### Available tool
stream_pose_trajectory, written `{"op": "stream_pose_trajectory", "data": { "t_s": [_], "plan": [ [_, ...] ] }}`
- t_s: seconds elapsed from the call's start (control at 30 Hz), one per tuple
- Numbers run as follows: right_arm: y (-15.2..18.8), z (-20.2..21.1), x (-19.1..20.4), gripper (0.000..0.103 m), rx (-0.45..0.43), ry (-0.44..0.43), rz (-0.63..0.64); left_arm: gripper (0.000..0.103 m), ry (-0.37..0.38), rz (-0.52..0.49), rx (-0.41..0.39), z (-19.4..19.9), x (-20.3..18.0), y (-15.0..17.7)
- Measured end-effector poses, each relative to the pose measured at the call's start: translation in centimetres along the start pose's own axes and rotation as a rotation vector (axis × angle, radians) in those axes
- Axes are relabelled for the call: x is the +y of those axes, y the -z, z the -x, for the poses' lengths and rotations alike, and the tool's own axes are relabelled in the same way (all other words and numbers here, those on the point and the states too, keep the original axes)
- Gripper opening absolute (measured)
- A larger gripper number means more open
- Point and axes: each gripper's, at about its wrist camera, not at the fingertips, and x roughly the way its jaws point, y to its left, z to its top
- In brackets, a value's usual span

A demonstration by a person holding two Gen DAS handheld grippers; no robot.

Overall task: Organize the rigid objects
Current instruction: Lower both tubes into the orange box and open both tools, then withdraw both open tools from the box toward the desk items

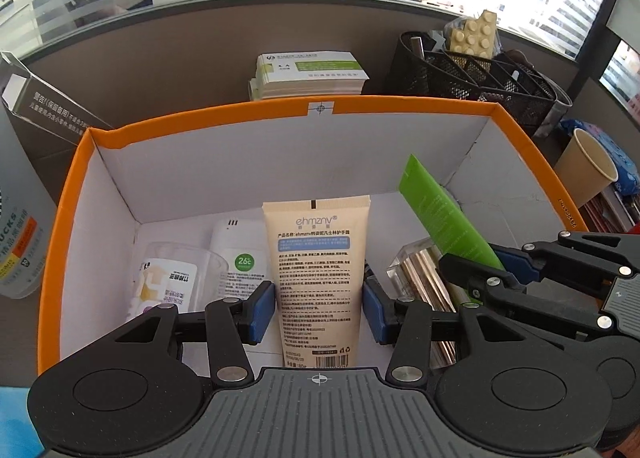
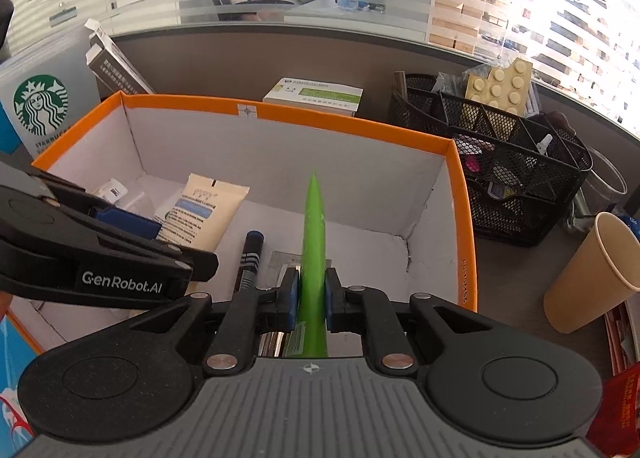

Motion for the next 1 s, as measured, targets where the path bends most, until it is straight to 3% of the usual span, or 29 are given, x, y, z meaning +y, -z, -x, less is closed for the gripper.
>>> {"op": "stream_pose_trajectory", "data": {
  "t_s": [0.37,0.47,0.6,0.7,0.87,0.93,1.0],
  "plan": [
    [0.3,0.5,0.6,0.023,-0.005,0.032,0.035,0.047,-0.042,-0.032,-0.024,0.5,-0.4,-0.3],
    [0.2,1.0,0.6,0.033,-0.018,0.013,0.027,0.065,-0.044,-0.034,-0.058,1.4,-0.5,-0.6],
    [-0.1,2.0,1.0,0.043,-0.040,0.023,0.036,0.067,-0.044,-0.056,-0.102,3.4,-0.8,-1.1],
    [-0.4,3.1,0.9,0.043,-0.060,0.029,0.029,0.082,-0.045,-0.069,-0.156,5.4,-0.9,-1.1],
    [-0.7,5.7,0.8,0.052,-0.110,0.041,0.022,0.086,-0.042,-0.114,-0.256,9.5,-1.1,0.4],
    [-0.5,7.5,0.7,0.058,-0.143,0.039,0.019,0.090,-0.029,-0.135,-0.306,11.4,-1.1,1.7],
    [0.1,9.6,0.8,0.075,-0.185,0.036,0.041,0.096,-0.018,-0.162,-0.353,13.3,-0.9,3.2]
  ]
}}
